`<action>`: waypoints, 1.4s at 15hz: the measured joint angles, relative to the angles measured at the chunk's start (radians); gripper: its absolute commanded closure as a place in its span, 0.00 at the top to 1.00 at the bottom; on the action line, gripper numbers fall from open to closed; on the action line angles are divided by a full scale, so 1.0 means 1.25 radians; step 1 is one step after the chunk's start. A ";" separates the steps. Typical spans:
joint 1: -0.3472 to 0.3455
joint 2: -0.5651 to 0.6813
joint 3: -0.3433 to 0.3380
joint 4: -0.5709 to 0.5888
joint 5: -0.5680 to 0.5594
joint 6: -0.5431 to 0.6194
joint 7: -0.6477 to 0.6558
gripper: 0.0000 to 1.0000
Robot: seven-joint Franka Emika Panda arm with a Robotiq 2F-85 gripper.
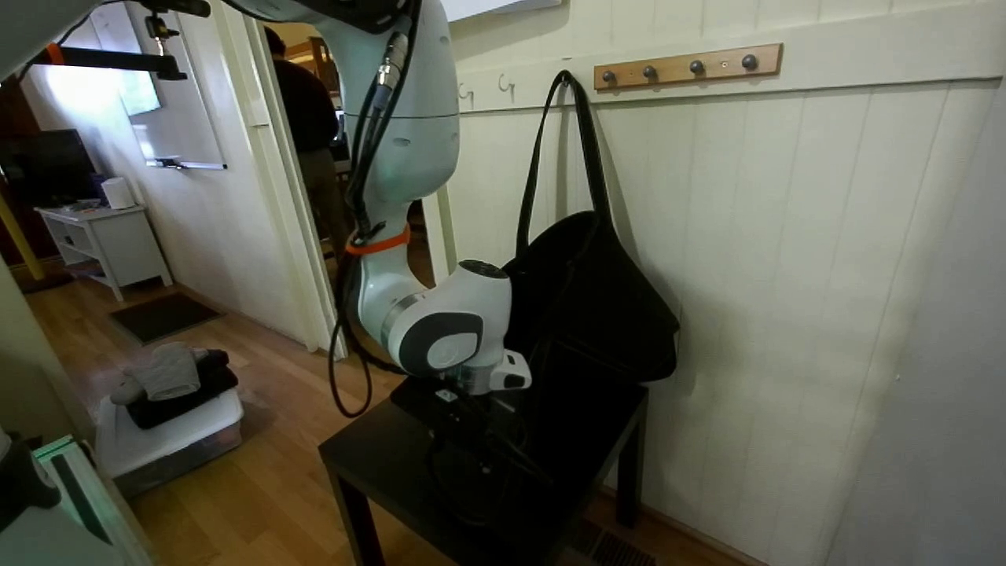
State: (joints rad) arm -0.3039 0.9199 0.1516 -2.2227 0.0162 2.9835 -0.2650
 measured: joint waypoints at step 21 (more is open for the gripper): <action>0.195 0.179 -0.124 0.121 0.087 0.142 0.351 1.00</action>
State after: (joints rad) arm -0.0600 1.1434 -0.0036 -2.0720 0.1255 3.1610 0.1734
